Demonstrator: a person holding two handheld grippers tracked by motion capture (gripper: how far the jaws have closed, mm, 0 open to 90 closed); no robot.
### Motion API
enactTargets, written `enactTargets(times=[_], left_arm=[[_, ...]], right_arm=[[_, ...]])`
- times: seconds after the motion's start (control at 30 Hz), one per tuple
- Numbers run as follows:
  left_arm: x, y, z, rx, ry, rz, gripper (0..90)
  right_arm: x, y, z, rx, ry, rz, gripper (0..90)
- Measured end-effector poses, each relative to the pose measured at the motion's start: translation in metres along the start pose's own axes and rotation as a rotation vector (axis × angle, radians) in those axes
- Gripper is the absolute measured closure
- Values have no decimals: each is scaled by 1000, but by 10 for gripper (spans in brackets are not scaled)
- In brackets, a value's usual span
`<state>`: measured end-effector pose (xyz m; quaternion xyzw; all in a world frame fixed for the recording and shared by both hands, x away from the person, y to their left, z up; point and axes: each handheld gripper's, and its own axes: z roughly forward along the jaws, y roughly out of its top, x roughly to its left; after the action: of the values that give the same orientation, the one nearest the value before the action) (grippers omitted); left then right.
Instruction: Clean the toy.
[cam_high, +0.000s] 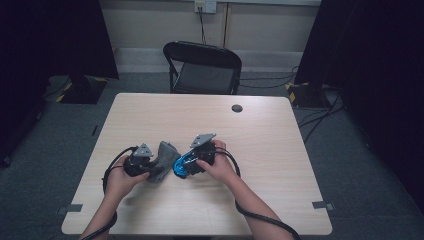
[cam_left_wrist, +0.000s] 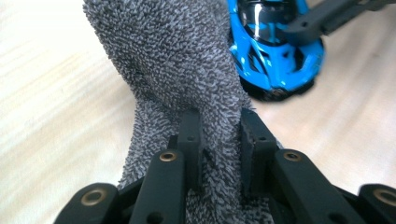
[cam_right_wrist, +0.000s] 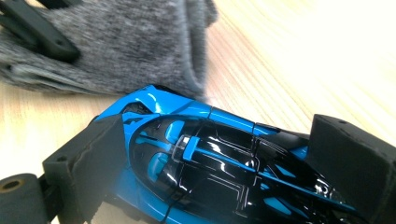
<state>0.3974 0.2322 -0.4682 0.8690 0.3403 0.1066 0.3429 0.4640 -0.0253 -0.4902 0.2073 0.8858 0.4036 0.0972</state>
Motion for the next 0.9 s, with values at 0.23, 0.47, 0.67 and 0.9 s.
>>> enactTargets(times=[0.23,0.47,0.67,0.9], left_arm=[[-3,-4,-11,-12,-3,3,732],[-8,2,-14,-35,-2,16,729],[-12,9,-18,-58,-8,22,729],[-24,28,-20,-83,-33,80,722]], right_arm=[[0,-2,0,-17,1,1,45],[-3,-1,-4,-31,7,18,146],[-10,2,-17,8,23,15,144],[-20,3,-44,12,31,8,145]])
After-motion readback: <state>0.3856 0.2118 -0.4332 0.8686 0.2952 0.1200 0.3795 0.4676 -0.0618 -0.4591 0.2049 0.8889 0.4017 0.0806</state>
